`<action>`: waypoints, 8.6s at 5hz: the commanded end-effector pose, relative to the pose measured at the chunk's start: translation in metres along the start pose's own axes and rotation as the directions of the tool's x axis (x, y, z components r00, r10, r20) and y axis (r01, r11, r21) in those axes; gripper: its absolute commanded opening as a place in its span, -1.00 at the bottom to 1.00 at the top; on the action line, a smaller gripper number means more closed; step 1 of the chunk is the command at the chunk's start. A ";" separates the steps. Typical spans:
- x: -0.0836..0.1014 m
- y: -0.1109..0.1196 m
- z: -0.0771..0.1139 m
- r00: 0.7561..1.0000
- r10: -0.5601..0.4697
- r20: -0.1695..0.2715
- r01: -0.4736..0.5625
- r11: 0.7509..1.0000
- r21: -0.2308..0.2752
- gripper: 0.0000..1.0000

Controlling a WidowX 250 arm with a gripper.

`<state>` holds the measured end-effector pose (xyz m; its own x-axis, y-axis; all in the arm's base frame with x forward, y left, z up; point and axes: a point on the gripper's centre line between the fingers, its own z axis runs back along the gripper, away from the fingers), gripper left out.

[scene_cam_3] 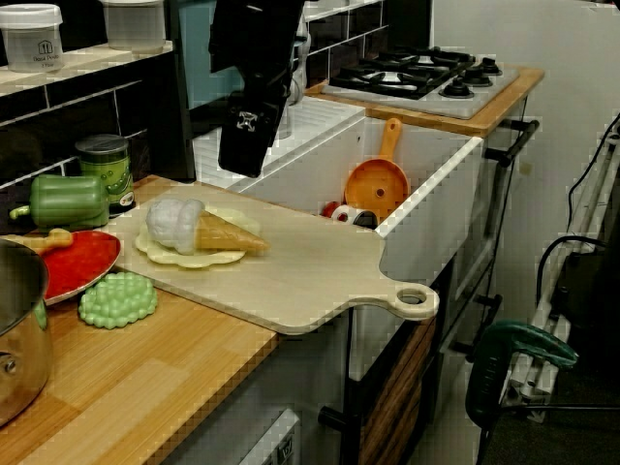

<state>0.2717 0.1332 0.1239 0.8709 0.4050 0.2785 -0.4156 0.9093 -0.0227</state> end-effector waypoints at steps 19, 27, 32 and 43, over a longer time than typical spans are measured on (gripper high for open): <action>0.047 0.032 -0.005 0.999 0.039 0.007 -0.038 0.999 -0.027 1.00; 0.074 0.025 -0.057 0.651 -0.757 0.048 0.759 0.652 -0.010 1.00; 0.080 0.017 -0.057 0.711 -0.702 0.030 0.703 0.709 -0.060 1.00; 0.048 0.012 -0.043 0.852 -0.520 -0.061 0.519 0.854 -0.026 1.00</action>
<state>0.3135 0.1622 0.0722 0.9829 -0.1117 0.1465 0.1039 0.9928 0.0598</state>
